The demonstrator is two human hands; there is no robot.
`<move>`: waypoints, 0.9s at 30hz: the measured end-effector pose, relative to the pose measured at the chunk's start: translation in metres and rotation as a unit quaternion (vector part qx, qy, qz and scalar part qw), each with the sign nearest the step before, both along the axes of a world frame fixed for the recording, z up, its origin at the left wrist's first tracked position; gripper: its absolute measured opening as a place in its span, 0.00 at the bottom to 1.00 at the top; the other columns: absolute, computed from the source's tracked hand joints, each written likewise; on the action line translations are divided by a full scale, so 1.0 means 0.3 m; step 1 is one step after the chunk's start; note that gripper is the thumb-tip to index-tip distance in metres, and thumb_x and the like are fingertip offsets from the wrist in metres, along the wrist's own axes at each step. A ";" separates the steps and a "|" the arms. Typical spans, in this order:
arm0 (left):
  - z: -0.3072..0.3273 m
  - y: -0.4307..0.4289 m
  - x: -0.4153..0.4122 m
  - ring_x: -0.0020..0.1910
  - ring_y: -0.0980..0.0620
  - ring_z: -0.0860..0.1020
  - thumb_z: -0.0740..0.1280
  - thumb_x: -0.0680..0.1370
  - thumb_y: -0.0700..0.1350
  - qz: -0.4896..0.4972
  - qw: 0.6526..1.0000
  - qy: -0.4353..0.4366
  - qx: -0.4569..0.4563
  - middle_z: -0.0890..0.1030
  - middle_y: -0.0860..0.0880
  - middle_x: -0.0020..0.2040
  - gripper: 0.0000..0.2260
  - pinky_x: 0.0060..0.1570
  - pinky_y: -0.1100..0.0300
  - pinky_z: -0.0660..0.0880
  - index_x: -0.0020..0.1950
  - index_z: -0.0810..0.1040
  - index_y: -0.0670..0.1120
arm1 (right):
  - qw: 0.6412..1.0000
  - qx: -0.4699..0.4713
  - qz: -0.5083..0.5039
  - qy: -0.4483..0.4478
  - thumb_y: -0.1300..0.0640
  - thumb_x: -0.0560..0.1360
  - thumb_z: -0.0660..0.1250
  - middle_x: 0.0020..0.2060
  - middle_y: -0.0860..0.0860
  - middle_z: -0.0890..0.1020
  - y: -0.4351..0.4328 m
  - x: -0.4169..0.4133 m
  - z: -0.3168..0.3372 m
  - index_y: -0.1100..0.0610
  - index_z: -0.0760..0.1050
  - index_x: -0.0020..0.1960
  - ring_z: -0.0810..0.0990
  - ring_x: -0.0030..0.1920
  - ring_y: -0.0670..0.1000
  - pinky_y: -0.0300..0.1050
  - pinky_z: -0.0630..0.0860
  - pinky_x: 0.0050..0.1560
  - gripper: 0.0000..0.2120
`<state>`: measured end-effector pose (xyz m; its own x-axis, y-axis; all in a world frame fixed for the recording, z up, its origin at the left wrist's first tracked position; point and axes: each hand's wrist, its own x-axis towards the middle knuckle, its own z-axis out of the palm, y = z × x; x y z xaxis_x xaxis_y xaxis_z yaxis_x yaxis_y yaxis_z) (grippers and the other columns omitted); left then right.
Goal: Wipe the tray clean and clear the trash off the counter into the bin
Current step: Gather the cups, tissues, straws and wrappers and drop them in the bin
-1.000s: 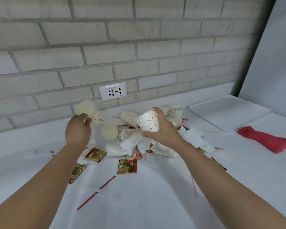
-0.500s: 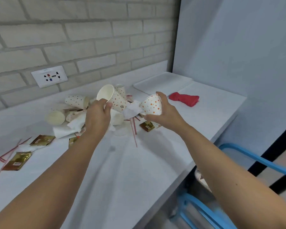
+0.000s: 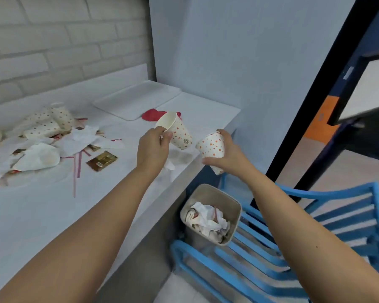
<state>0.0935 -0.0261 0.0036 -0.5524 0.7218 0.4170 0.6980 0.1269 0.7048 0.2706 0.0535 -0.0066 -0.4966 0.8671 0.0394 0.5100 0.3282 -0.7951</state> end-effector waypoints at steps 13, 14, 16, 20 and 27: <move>-0.184 0.238 0.321 0.39 0.49 0.72 0.57 0.81 0.45 -0.068 0.996 -0.031 -0.051 0.76 0.45 0.39 0.14 0.40 0.58 0.66 0.46 0.76 0.37 | 0.990 -0.050 0.043 -0.123 0.56 0.65 0.77 0.67 0.54 0.70 0.180 0.256 -0.273 0.51 0.50 0.75 0.72 0.63 0.55 0.46 0.71 0.58 0.48; -0.203 0.245 0.336 0.39 0.50 0.72 0.57 0.81 0.46 -0.071 0.995 -0.032 -0.066 0.75 0.47 0.38 0.13 0.40 0.58 0.65 0.45 0.75 0.39 | 0.991 -0.048 0.042 -0.121 0.56 0.65 0.77 0.68 0.54 0.69 0.188 0.252 -0.284 0.52 0.49 0.75 0.72 0.64 0.55 0.47 0.71 0.59 0.48; -0.248 0.254 0.355 0.38 0.50 0.72 0.57 0.81 0.46 -0.092 0.989 -0.035 -0.110 0.73 0.50 0.36 0.12 0.41 0.59 0.66 0.42 0.74 0.44 | 0.992 -0.045 0.051 -0.110 0.56 0.66 0.76 0.69 0.54 0.68 0.199 0.241 -0.300 0.52 0.47 0.76 0.72 0.64 0.56 0.48 0.71 0.60 0.49; -0.310 0.250 0.374 0.37 0.51 0.72 0.57 0.81 0.46 -0.182 0.962 -0.053 -0.197 0.74 0.52 0.33 0.13 0.41 0.57 0.67 0.38 0.73 0.49 | 0.993 -0.055 0.082 -0.069 0.55 0.68 0.75 0.58 0.54 0.75 0.202 0.217 -0.323 0.50 0.41 0.77 0.76 0.52 0.52 0.43 0.74 0.50 0.51; -0.334 0.214 0.348 0.44 0.51 0.77 0.55 0.82 0.50 -0.206 0.941 -0.083 -0.254 0.79 0.50 0.42 0.13 0.45 0.57 0.72 0.51 0.77 0.46 | 0.990 0.021 0.112 -0.087 0.45 0.72 0.69 0.45 0.50 0.74 0.211 0.210 -0.423 0.53 0.68 0.55 0.73 0.44 0.50 0.41 0.67 0.42 0.18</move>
<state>0.1978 0.0382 -0.0964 -0.2089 0.9721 -0.1071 0.6468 0.2194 0.7304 0.3335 0.1169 -0.1334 -0.6784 0.7340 -0.0306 0.5492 0.4791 -0.6847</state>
